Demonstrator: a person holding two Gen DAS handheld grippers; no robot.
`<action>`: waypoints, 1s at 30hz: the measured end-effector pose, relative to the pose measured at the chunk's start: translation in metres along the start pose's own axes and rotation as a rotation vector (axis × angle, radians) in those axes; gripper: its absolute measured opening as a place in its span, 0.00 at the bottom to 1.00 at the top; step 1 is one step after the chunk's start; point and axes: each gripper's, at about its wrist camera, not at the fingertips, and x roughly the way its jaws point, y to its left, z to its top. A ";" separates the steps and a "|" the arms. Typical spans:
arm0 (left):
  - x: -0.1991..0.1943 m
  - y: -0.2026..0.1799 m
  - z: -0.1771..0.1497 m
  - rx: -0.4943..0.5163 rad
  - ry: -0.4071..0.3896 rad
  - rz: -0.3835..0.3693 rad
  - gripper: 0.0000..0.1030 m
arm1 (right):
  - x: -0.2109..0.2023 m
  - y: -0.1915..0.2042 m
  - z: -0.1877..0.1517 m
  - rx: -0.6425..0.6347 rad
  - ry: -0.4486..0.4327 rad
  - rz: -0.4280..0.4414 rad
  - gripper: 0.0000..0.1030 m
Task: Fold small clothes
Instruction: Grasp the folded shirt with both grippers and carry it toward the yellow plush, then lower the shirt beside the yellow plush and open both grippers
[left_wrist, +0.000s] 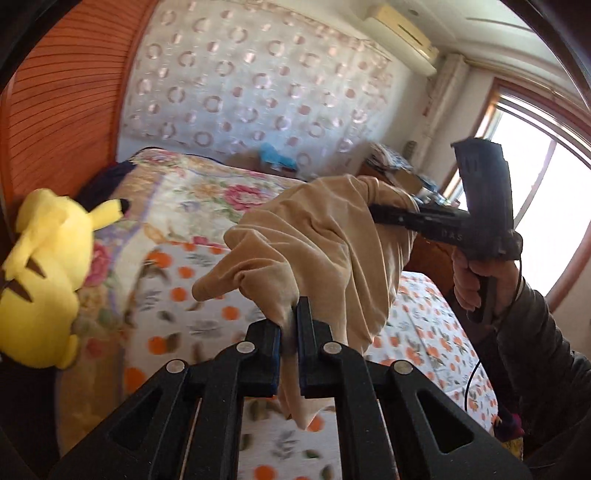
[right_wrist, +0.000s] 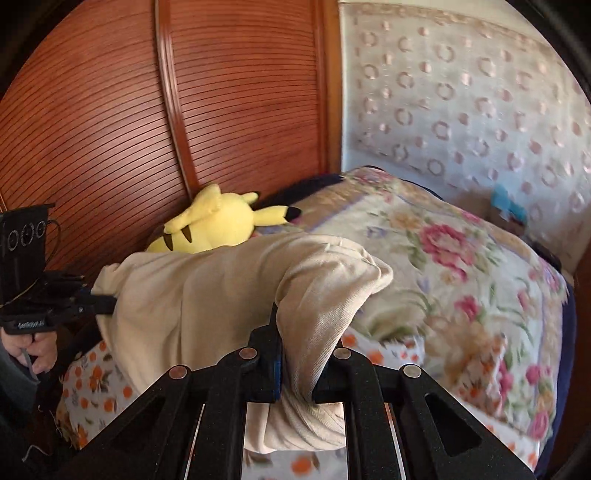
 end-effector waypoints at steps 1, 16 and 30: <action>0.002 0.013 -0.002 -0.023 0.001 0.016 0.07 | 0.018 0.001 0.010 -0.014 0.010 0.010 0.09; 0.029 0.113 -0.048 -0.174 0.059 0.148 0.07 | 0.235 0.033 0.090 -0.158 0.162 0.062 0.11; 0.025 0.110 -0.063 -0.143 0.066 0.213 0.07 | 0.231 -0.028 0.036 0.208 0.158 -0.011 0.57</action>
